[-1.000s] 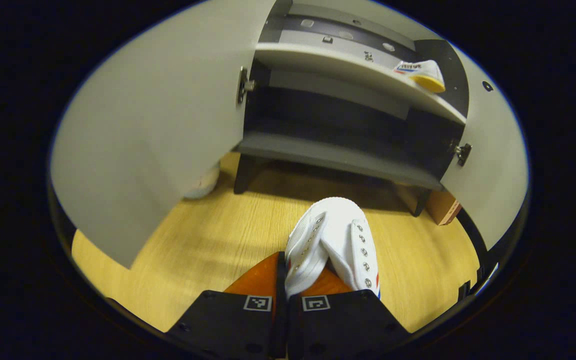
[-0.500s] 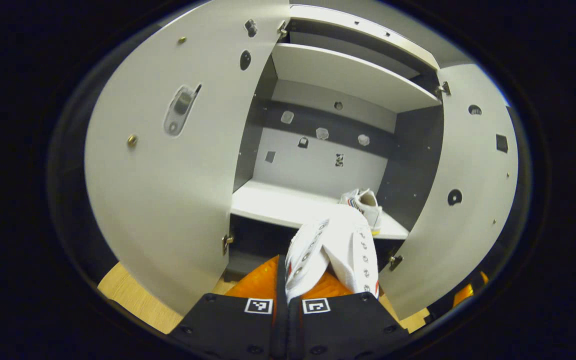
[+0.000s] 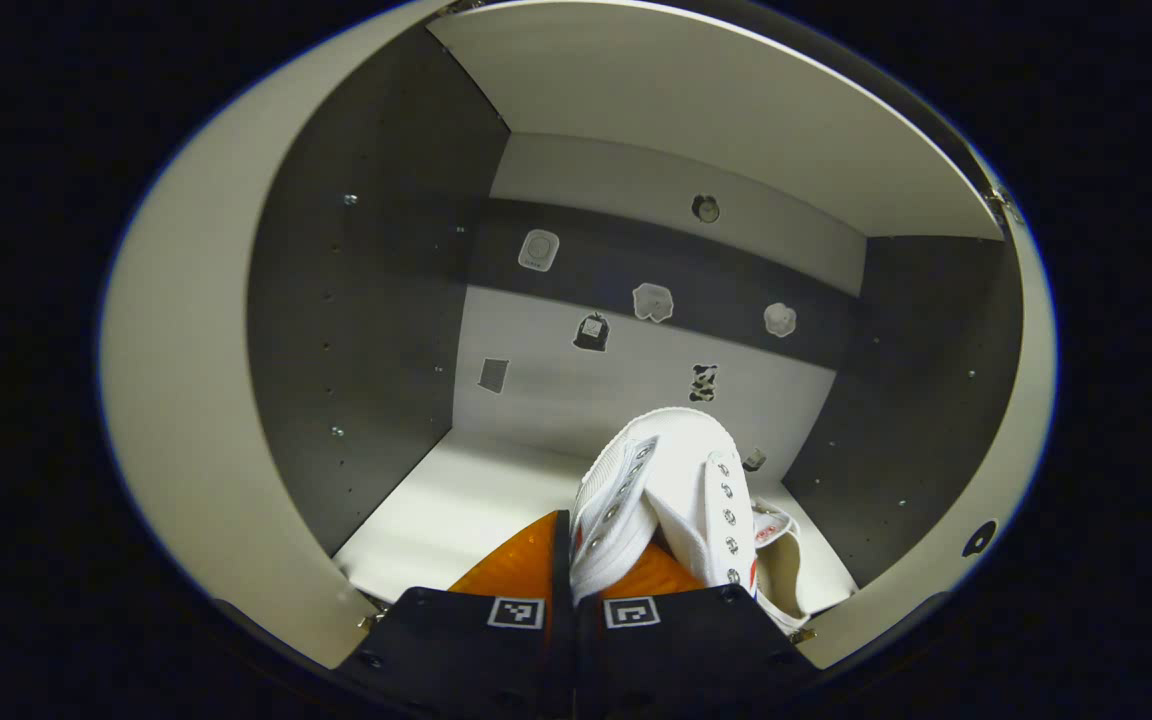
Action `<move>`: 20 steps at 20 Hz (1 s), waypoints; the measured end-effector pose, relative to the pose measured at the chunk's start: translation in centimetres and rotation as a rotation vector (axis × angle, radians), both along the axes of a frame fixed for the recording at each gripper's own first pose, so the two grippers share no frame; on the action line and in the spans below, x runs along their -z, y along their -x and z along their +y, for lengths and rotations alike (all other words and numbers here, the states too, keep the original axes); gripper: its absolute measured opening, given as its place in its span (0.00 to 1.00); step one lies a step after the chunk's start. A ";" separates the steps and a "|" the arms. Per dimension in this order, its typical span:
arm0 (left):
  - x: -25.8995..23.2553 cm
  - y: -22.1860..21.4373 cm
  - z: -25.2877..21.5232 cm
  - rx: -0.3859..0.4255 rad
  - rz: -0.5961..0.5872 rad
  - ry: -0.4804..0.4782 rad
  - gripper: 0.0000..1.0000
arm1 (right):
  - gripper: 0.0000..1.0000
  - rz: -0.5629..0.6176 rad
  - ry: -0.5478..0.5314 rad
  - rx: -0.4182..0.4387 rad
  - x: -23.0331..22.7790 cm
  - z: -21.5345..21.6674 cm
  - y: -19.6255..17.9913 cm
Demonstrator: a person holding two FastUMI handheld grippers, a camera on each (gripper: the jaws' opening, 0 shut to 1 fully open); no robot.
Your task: Grab one shoe with the right hand and put it into the shoe cabinet, grab the other shoe with the left hand and put it into the shoe cabinet; then close the right door with the right hand and the left door with the left hand.
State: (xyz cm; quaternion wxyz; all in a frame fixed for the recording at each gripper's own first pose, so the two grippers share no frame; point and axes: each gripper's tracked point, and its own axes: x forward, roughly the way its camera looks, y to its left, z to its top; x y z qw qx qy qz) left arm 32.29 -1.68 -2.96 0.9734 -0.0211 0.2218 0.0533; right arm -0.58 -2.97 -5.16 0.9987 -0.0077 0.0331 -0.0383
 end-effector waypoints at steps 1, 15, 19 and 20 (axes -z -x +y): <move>1.0 -1.4 0.5 -0.020 0.021 -0.026 0.07 | 0.92 0.002 0.006 0.007 0.1 -0.2 -0.1; 9.4 -5.2 3.0 -0.091 0.202 -0.085 0.10 | 0.92 0.083 -0.021 0.035 3.6 -1.9 -1.2; 8.8 -4.9 2.2 -0.066 0.191 -0.069 0.29 | 0.92 0.080 -0.019 0.023 3.4 -1.8 -1.4; 8.6 -4.8 2.1 -0.064 0.191 -0.072 0.38 | 0.92 0.079 -0.018 0.021 3.3 -1.7 -1.4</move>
